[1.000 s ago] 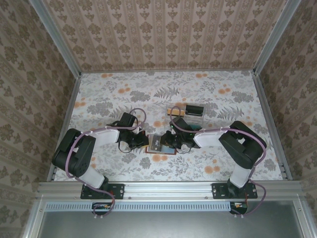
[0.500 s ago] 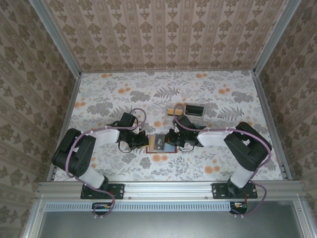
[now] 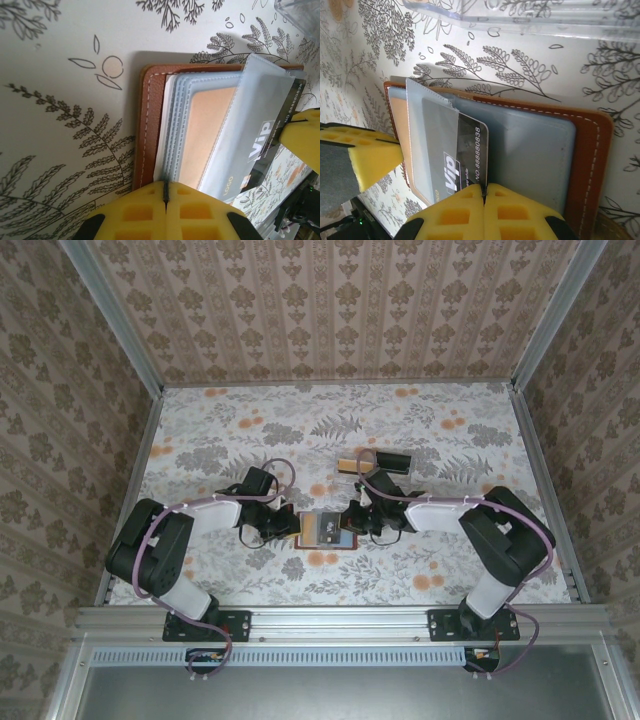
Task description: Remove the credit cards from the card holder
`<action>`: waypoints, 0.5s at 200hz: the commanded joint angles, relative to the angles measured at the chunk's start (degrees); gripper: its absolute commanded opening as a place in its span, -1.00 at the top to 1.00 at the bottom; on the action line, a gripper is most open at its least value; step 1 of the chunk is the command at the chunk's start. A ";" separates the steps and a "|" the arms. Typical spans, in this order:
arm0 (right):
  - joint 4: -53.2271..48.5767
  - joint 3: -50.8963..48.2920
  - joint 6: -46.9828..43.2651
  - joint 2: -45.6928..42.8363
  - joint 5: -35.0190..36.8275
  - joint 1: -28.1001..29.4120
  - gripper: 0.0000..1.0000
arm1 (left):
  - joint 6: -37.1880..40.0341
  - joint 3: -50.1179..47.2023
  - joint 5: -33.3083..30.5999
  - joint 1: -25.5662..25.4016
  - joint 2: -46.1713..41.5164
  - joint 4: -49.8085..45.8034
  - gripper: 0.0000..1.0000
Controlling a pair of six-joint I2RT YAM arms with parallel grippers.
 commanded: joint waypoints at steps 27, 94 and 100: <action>-5.69 -2.82 -3.47 -5.79 -1.40 -1.35 1.00 | 0.65 0.30 -2.54 0.34 1.49 -3.85 1.00; -14.64 -2.74 -8.18 -14.95 -0.95 -2.53 1.00 | 1.04 0.74 -2.06 0.54 1.08 -3.71 1.00; -15.77 -2.35 -8.79 -15.53 -0.80 -2.65 1.00 | 0.97 0.89 -1.97 0.50 0.98 -3.81 1.00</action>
